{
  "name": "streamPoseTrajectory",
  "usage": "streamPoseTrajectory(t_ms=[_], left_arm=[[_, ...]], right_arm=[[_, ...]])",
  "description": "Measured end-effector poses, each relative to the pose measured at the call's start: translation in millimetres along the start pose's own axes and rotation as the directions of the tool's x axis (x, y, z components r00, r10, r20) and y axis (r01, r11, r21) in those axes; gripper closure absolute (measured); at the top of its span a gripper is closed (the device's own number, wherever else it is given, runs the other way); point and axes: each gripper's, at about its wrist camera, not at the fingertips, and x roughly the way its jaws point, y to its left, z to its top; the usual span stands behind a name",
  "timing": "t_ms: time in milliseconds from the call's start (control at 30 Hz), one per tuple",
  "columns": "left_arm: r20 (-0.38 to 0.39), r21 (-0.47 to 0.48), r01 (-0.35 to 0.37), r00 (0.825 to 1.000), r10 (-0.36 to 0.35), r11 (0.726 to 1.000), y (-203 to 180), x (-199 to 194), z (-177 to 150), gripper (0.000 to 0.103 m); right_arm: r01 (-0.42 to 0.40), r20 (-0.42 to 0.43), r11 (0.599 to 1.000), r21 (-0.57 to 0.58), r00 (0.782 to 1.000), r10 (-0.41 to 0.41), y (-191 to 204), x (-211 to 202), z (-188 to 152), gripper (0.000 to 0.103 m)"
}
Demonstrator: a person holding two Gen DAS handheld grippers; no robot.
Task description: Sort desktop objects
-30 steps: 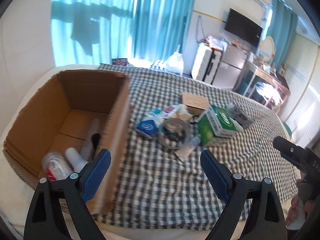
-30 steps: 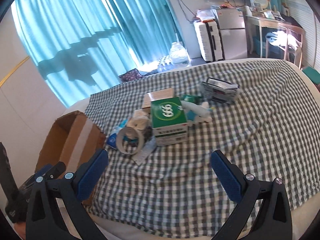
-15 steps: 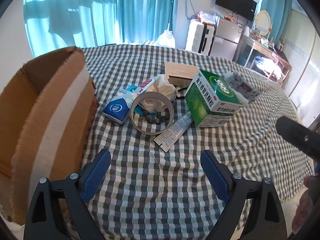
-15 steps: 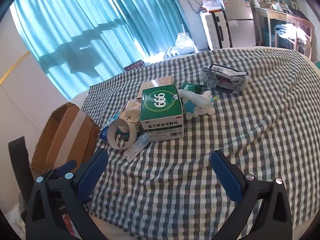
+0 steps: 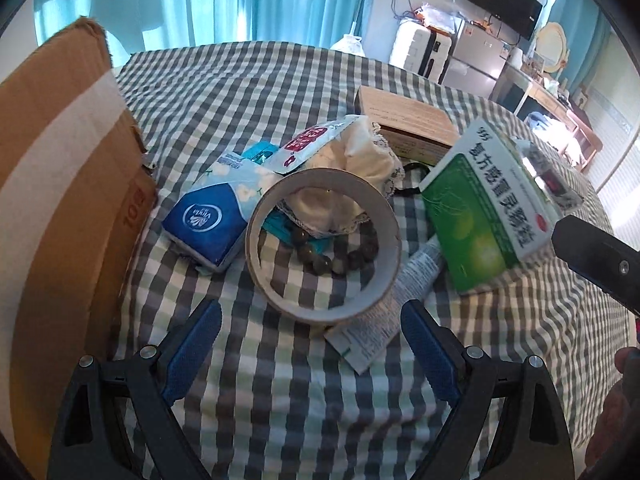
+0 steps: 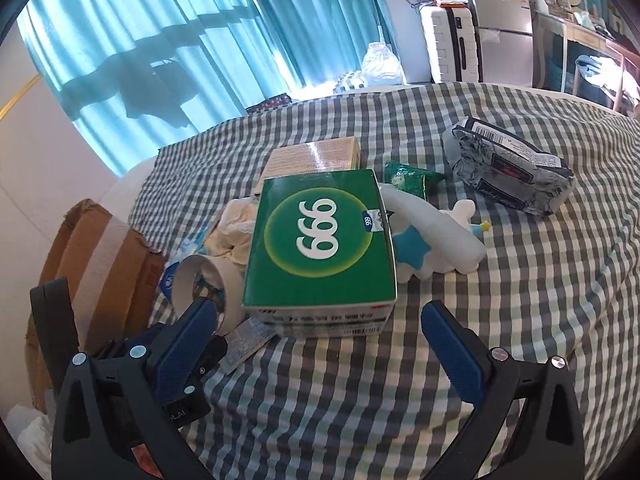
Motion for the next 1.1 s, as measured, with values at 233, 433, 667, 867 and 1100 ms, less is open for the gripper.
streamPoseTrajectory(t_ms=[233, 433, 667, 867, 1100], left_arm=[[0.005, 0.002, 0.014, 1.000, -0.014, 1.000, 2, 29, 10, 0.009], [0.017, 0.020, 0.038, 0.999, -0.038, 0.999, 3, 33, 17, 0.018], [0.028, 0.034, 0.046, 0.998, -0.047, 0.998, -7, 16, 17, 0.019], [0.050, 0.028, 0.060, 0.997, -0.061, 0.998, -12, -20, 11, 0.019], [0.077, 0.021, 0.067, 0.995, -0.069, 0.998, -7, -67, 9, 0.018]], right_arm=[[0.010, -0.033, 1.000, -0.002, 0.999, -0.010, -3, 26, 6, 0.001], [0.007, -0.054, 1.000, 0.009, 0.999, -0.007, -8, 33, 2, 0.024], [0.012, -0.050, 1.000, 0.028, 0.999, -0.010, -15, 17, -10, 0.024], [0.047, -0.058, 0.999, 0.012, 0.997, -0.046, -12, -13, -28, 0.024], [0.046, 0.006, 0.999, 0.023, 0.999, -0.046, -3, -71, -35, 0.024]])
